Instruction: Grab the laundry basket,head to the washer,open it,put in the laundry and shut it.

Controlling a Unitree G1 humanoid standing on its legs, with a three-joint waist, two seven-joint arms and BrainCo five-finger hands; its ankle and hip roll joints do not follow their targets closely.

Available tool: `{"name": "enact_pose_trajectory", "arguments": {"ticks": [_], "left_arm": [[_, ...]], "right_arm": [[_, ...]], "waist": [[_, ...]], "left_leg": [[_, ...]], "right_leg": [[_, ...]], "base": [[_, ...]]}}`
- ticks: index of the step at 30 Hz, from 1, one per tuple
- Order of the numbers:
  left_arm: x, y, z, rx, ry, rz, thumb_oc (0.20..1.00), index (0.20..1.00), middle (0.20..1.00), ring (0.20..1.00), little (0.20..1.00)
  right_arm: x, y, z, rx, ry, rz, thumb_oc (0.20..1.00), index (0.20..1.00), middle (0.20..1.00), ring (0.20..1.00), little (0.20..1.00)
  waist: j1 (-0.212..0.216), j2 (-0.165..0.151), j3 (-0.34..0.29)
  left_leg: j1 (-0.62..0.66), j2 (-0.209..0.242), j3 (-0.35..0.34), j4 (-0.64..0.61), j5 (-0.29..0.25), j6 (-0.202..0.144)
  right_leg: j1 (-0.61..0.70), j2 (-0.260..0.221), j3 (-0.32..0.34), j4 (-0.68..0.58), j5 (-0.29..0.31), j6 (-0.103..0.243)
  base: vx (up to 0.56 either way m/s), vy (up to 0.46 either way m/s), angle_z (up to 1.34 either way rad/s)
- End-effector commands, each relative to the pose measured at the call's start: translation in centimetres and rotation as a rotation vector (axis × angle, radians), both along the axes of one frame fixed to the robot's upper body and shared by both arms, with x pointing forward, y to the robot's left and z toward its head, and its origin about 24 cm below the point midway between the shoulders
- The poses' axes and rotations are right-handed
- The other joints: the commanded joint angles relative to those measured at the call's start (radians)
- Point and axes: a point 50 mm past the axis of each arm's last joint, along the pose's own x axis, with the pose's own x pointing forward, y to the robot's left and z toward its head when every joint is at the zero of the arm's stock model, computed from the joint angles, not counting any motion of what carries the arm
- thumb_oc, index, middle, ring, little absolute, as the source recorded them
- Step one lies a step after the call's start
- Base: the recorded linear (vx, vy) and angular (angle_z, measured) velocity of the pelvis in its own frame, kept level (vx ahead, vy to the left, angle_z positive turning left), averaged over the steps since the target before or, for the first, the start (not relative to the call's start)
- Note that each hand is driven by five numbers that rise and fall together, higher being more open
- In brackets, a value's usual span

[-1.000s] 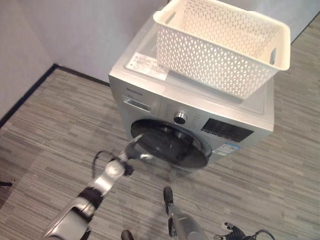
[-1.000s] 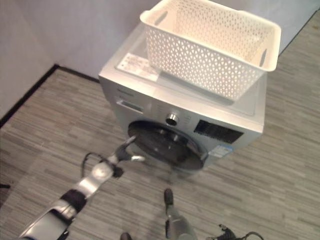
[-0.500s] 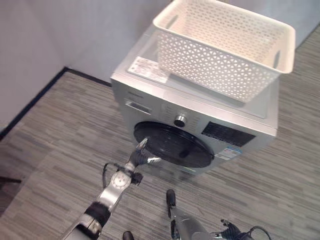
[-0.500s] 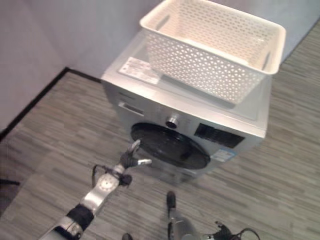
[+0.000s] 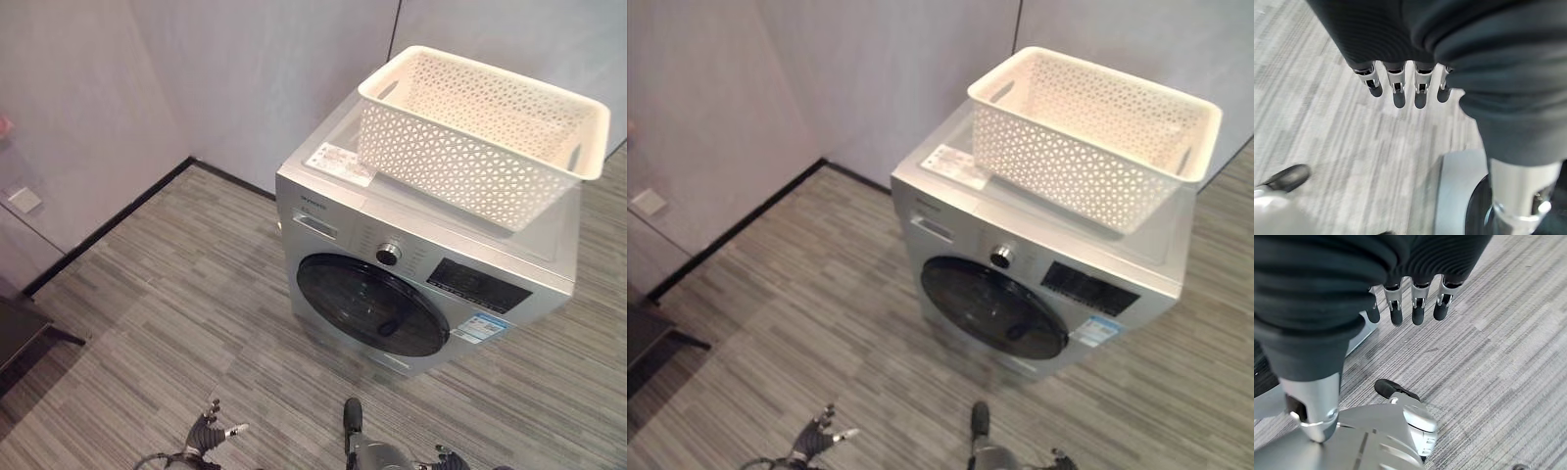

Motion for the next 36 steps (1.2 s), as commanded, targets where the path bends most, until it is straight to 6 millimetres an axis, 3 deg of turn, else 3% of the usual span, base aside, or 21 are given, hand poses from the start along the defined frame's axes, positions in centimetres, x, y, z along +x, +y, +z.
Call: {"name": "enact_pose_trajectory", "arguments": {"ticks": [1, 11, 13, 15, 16, 17, 19, 20, 21, 24, 27, 29, 36], "left_arm": [[0.8, 0.3, 0.1, 0.048, -0.015, 0.008, 1.000, 1.000, 1.000, 1.000, 1.000], [2.7, -0.7, 0.7, 0.035, -0.053, -0.109, 1.000, 1.000, 1.000, 1.000, 1.000], [3.2, -0.8, 0.9, 0.026, -0.073, -0.102, 1.000, 1.000, 1.000, 1.000, 1.000], [3.3, -1.1, 0.9, 0.004, -0.078, -0.093, 1.000, 1.000, 1.000, 1.000, 1.000], [3.6, -1.3, 1.0, -0.001, -0.083, -0.097, 1.000, 1.000, 1.000, 1.000, 1.000], [3.6, -1.3, 1.0, -0.001, -0.084, -0.097, 1.000, 1.000, 1.000, 1.000, 1.000], [4.0, -1.7, 1.1, -0.008, -0.101, -0.108, 1.000, 1.000, 1.000, 1.000, 1.000], [4.3, -1.8, 1.2, -0.010, -0.113, -0.093, 1.000, 1.000, 1.000, 1.000, 1.000], [4.5, -1.9, 1.3, -0.014, -0.125, -0.079, 1.000, 1.000, 1.000, 1.000, 1.000], [5.0, -2.2, 1.6, -0.033, -0.152, -0.073, 1.000, 1.000, 1.000, 1.000, 1.000], [5.3, -2.5, 1.7, -0.038, -0.164, -0.084, 1.000, 1.000, 1.000, 1.000, 1.000], [5.2, -2.5, 1.7, -0.049, -0.165, -0.086, 1.000, 1.000, 1.000, 1.000, 1.000], [4.6, -1.3, 1.7, -0.025, -0.143, -0.096, 1.000, 1.000, 1.000, 1.000, 1.000]], "right_arm": [[-1.8, 0.4, -0.5, -0.002, 0.078, 0.014, 1.000, 1.000, 1.000, 1.000, 1.000], [-0.9, 0.0, -0.3, -0.001, 0.049, -0.019, 1.000, 1.000, 1.000, 1.000, 1.000], [-0.8, -0.1, -0.2, -0.001, 0.043, -0.019, 1.000, 1.000, 1.000, 1.000, 1.000], [-0.9, -0.2, -0.2, -0.005, 0.050, -0.022, 1.000, 1.000, 1.000, 1.000, 1.000], [-0.7, -0.3, -0.2, -0.012, 0.049, -0.010, 1.000, 1.000, 1.000, 1.000, 1.000], [-0.7, -0.3, -0.2, -0.012, 0.049, -0.010, 1.000, 1.000, 1.000, 1.000, 1.000], [-0.4, -0.1, -0.1, -0.014, 0.045, 0.020, 1.000, 1.000, 1.000, 1.000, 1.000], [-0.1, 0.0, -0.1, -0.016, 0.043, 0.051, 1.000, 1.000, 1.000, 1.000, 1.000], [0.1, -0.1, -0.1, -0.025, 0.040, 0.063, 1.000, 1.000, 1.000, 1.000, 1.000], [0.8, -0.5, 0.2, -0.048, 0.024, 0.065, 1.000, 1.000, 1.000, 1.000, 1.000], [1.4, -0.6, 0.3, -0.048, -0.003, 0.049, 1.000, 1.000, 1.000, 1.000, 1.000], [1.1, -0.5, 0.2, -0.038, 0.003, 0.037, 1.000, 1.000, 1.000, 1.000, 1.000], [1.3, 0.1, 0.1, -0.024, 0.025, 0.049, 1.000, 1.000, 1.000, 1.000, 1.000]], "waist": [[-0.002, -0.029, -0.030], [-0.020, -0.023, -0.040], [-0.022, -0.023, -0.037], [-0.020, -0.018, -0.023], [-0.007, -0.024, -0.005], [-0.010, -0.026, -0.009], [0.010, -0.040, 0.010], [0.025, -0.048, 0.009], [0.028, -0.047, 0.003], [0.041, -0.040, -0.008], [0.045, -0.029, -0.007], [0.036, 0.000, -0.020], [0.057, 0.007, -0.049]], "left_leg": [[-0.083, -0.009, -0.074, 0.101, 0.018, -0.002], [-0.113, 0.000, -0.130, 0.112, 0.037, -0.018], [-0.147, 0.020, -0.146, 0.167, 0.054, -0.034], [-0.184, 0.048, -0.176, 0.301, 0.103, -0.058], [-0.243, 0.035, -0.233, 0.419, 0.148, -0.061], [-0.249, 0.032, -0.235, 0.419, 0.151, -0.061], [-0.340, -0.038, -0.364, 0.585, 0.190, -0.058], [-0.377, -0.096, -0.454, 0.618, 0.187, -0.053], [-0.374, -0.111, -0.485, 0.549, 0.153, -0.049], [-0.355, -0.071, -0.510, 0.278, 0.099, -0.050], [-0.361, -0.054, -0.522, 0.220, 0.108, -0.052], [-0.303, -0.038, -0.455, 0.166, 0.105, -0.051], [-0.199, -0.056, -0.325, 0.035, 0.118, -0.015]], "right_leg": [[0.116, -0.110, -0.030, 0.043, -0.094, 0.110], [0.131, -0.105, -0.051, 0.047, -0.119, 0.091], [0.133, -0.089, -0.047, 0.045, -0.134, 0.075], [0.162, -0.044, -0.016, 0.029, -0.165, 0.042], [0.165, -0.032, 0.000, 0.026, -0.166, 0.024], [0.160, -0.034, -0.003, 0.026, -0.165, 0.024], [0.170, -0.020, 0.018, 0.019, -0.162, 0.009], [0.178, -0.013, 0.048, 0.009, -0.167, 0.011], [0.176, -0.011, 0.062, 0.009, -0.173, 0.019], [0.189, -0.009, 0.106, 0.009, -0.203, 0.038], [0.199, -0.006, 0.128, 0.012, -0.217, 0.045], [0.214, -0.031, 0.133, 0.023, -0.225, 0.063], [0.199, -0.100, 0.152, 0.043, -0.196, 0.107]], "base": [[0.00, 0.000, 0.00], [0.00, -0.029, 0.19], [0.01, -0.127, 0.20], [0.03, -0.171, 0.19], [-0.03, -0.105, 0.05], [-0.07, -0.114, -0.15], [0.02, -0.106, -0.45], [0.15, -0.033, -0.29], [0.19, 0.027, -0.18], [0.17, 0.094, -0.49], [0.15, 0.084, -0.42], [0.22, 0.255, -0.64], [0.10, 0.150, -0.72]]}}
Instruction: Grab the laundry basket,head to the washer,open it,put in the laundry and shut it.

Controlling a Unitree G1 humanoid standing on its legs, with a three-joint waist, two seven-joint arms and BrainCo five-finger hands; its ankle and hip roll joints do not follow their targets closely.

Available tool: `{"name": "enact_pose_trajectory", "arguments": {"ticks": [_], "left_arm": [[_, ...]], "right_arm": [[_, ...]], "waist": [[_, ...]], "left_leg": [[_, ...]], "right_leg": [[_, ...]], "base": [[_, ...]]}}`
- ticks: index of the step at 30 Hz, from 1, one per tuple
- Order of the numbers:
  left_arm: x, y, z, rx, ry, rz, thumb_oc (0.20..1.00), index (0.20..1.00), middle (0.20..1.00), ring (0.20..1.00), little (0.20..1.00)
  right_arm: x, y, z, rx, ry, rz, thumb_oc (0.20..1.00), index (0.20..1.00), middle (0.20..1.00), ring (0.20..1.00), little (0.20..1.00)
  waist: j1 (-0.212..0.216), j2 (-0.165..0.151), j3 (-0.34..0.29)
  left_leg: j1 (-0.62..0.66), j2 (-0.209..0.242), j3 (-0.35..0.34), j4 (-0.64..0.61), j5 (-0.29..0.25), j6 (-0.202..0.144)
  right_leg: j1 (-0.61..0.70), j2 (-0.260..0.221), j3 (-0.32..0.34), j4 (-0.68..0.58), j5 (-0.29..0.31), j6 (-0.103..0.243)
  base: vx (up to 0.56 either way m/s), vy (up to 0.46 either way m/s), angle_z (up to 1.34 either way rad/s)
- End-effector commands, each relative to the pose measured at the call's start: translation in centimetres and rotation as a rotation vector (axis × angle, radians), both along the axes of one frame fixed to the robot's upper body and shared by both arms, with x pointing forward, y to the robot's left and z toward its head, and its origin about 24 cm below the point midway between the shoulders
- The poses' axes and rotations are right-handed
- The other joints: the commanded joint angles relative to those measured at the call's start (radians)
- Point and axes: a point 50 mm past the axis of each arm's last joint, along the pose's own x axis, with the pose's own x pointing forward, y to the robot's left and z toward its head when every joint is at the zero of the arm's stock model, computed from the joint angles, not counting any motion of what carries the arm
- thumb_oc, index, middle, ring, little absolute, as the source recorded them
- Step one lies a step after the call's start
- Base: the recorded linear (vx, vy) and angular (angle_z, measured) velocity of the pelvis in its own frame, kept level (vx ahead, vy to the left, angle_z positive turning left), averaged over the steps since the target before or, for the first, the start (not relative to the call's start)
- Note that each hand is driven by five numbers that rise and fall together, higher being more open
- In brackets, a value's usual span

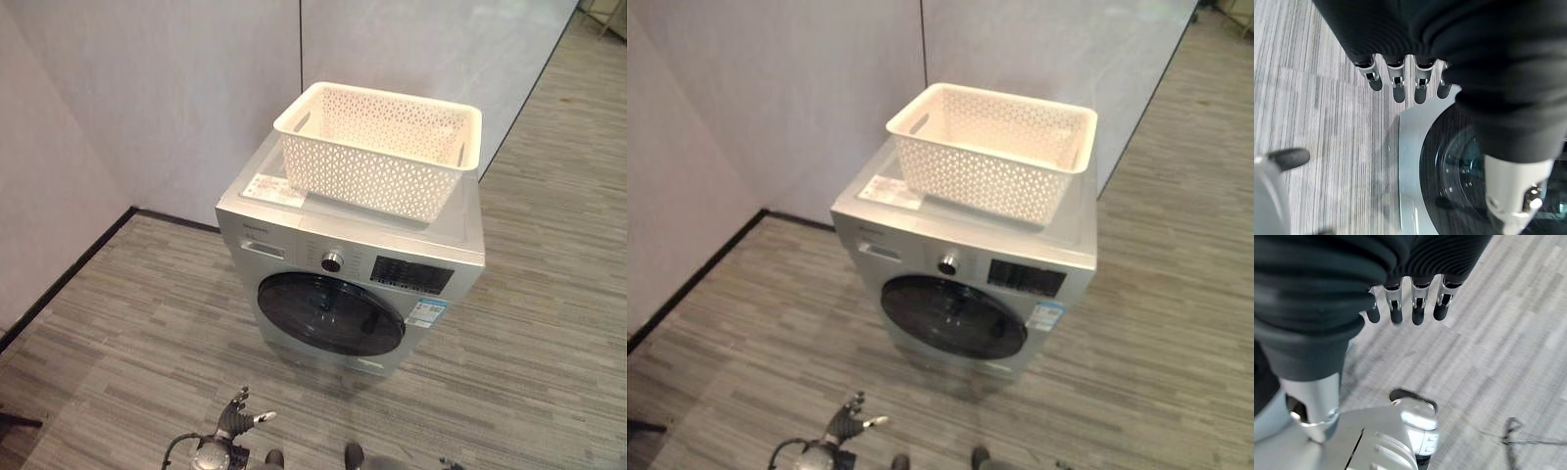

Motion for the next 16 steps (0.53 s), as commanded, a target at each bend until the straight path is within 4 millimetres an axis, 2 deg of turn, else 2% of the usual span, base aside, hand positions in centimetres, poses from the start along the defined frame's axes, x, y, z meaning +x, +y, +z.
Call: {"name": "enact_pose_trajectory", "arguments": {"ticks": [1, 4, 5, 11, 16], "left_arm": [[1.2, 0.9, 0.8, 0.022, -0.054, -0.020, 1.000, 1.000, 1.000, 1.000, 1.000], [1.3, 1.0, 0.9, 0.027, -0.058, -0.025, 1.000, 1.000, 1.000, 1.000, 1.000], [1.3, 0.8, 0.9, 0.025, -0.055, -0.038, 1.000, 1.000, 1.000, 1.000, 1.000], [0.3, 0.4, 0.2, 0.016, -0.022, 0.007, 1.000, 1.000, 1.000, 1.000, 1.000], [-0.3, -0.2, -0.2, -0.032, 0.009, 0.023, 1.000, 1.000, 1.000, 1.000, 1.000]], "right_arm": [[1.8, 0.6, 0.1, 0.015, -0.037, 0.010, 1.000, 1.000, 1.000, 1.000, 1.000], [2.0, 0.8, 0.1, 0.016, -0.039, 0.021, 1.000, 1.000, 1.000, 1.000, 1.000], [1.8, 0.9, 0.1, 0.012, -0.032, 0.032, 1.000, 1.000, 1.000, 1.000, 1.000], [1.0, 0.7, 0.0, -0.002, -0.014, 0.004, 1.000, 1.000, 1.000, 1.000, 1.000], [-1.4, 0.0, -0.3, -0.017, 0.073, -0.019, 1.000, 1.000, 1.000, 1.000, 1.000]], "waist": [[0.020, -0.016, -0.004], [0.020, -0.013, -0.003], [0.020, -0.011, -0.010], [0.004, -0.018, -0.033], [-0.010, -0.019, -0.042]], "left_leg": [[-0.002, 0.008, 0.003, -0.025, 0.033, -0.034], [0.011, 0.014, 0.019, -0.046, 0.040, -0.037], [0.029, 0.019, 0.030, -0.071, 0.049, -0.040], [0.067, 0.026, 0.036, -0.094, 0.037, -0.045], [0.076, 0.034, 0.022, -0.094, 0.037, -0.050]], "right_leg": [[0.104, -0.110, 0.002, -0.093, 0.051, 0.102], [0.099, -0.110, -0.030, -0.090, 0.059, 0.107], [0.110, -0.110, -0.062, -0.101, 0.062, 0.114], [0.127, -0.114, -0.081, -0.122, 0.065, 0.120], [0.149, -0.103, -0.090, -0.129, 0.057, 0.114]], "base": [[0.03, 0.040, -0.61], [0.01, 0.010, -0.10], [0.01, 0.007, 0.07], [0.03, 0.004, 0.02], [0.01, -0.014, -0.06]]}}
